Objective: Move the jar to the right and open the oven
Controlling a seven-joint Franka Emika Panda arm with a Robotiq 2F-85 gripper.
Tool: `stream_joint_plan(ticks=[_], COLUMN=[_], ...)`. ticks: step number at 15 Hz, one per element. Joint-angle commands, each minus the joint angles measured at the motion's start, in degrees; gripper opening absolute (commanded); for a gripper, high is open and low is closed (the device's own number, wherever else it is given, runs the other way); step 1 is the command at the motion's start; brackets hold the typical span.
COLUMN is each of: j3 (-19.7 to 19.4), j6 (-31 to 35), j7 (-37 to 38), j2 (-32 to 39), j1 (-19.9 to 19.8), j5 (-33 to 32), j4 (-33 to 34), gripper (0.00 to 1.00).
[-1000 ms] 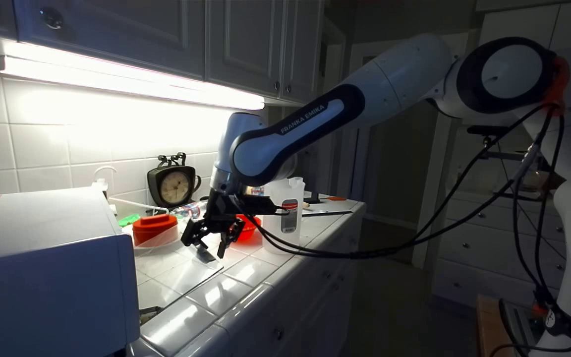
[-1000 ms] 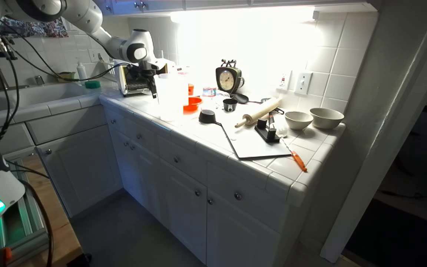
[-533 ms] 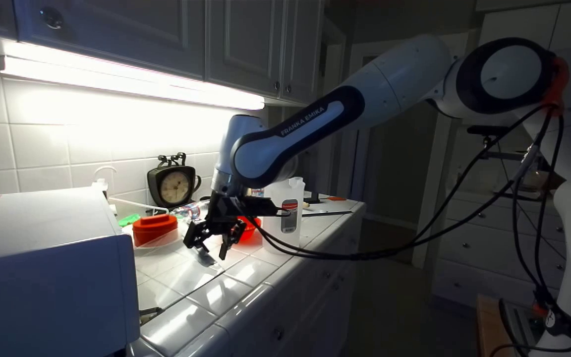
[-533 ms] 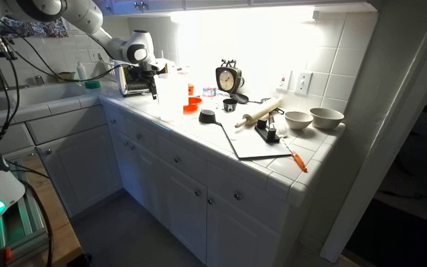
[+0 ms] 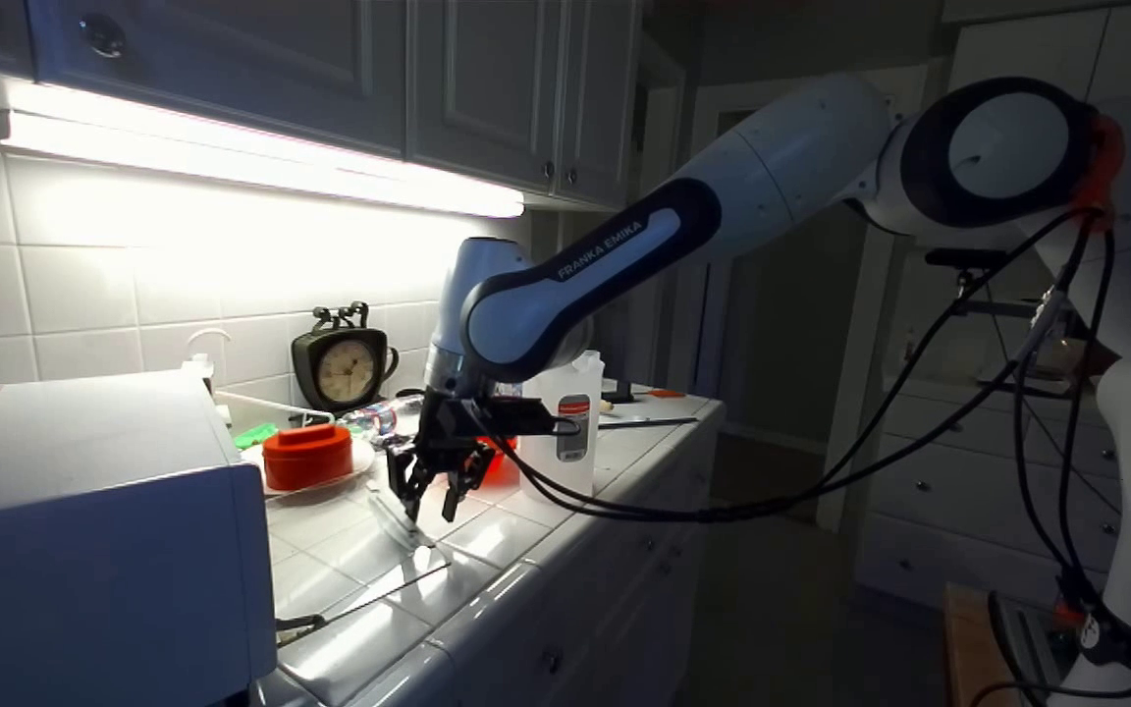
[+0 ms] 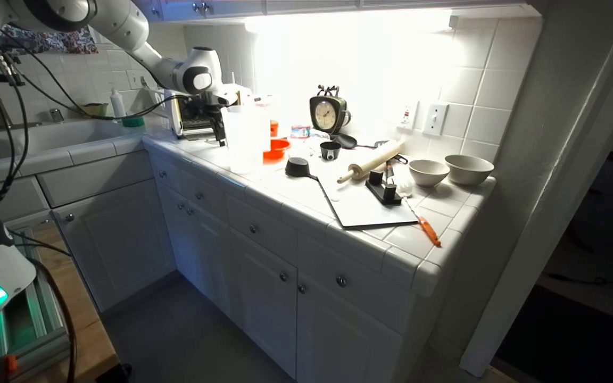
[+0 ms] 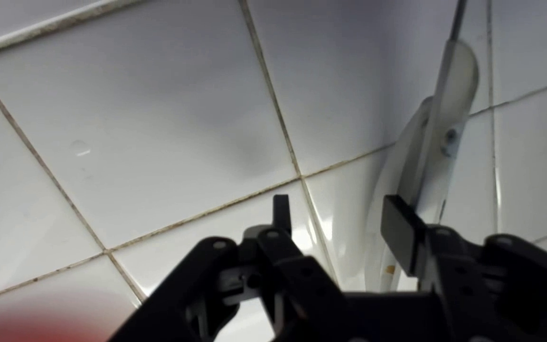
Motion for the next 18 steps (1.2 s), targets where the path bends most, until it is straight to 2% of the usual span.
stream_joint_plan(ticks=[1,4,5,6,8,10,18], j3=[0.2,0.2,0.2,0.1,-0.3,-0.5,-1.5], j6=[1.1,1.0,0.9,0.6,0.2,0.0,-2.5], j7=[1.3,1.2,1.3,1.3,1.2,1.2,2.4], j2=[0.0,-0.1,-0.2,-0.3,-0.5,-0.5,-0.7], j1=[0.5,0.5,0.5,0.5,0.6,0.7,1.6], j5=[-0.7,-0.7,-0.7,-0.8,-1.3,-1.9,-4.2], j4=[-0.4,-0.3,-0.3,-0.2,-0.3,-0.3,-0.2], gripper=[0.55,0.56,0.6,0.67,0.91,0.99,0.97])
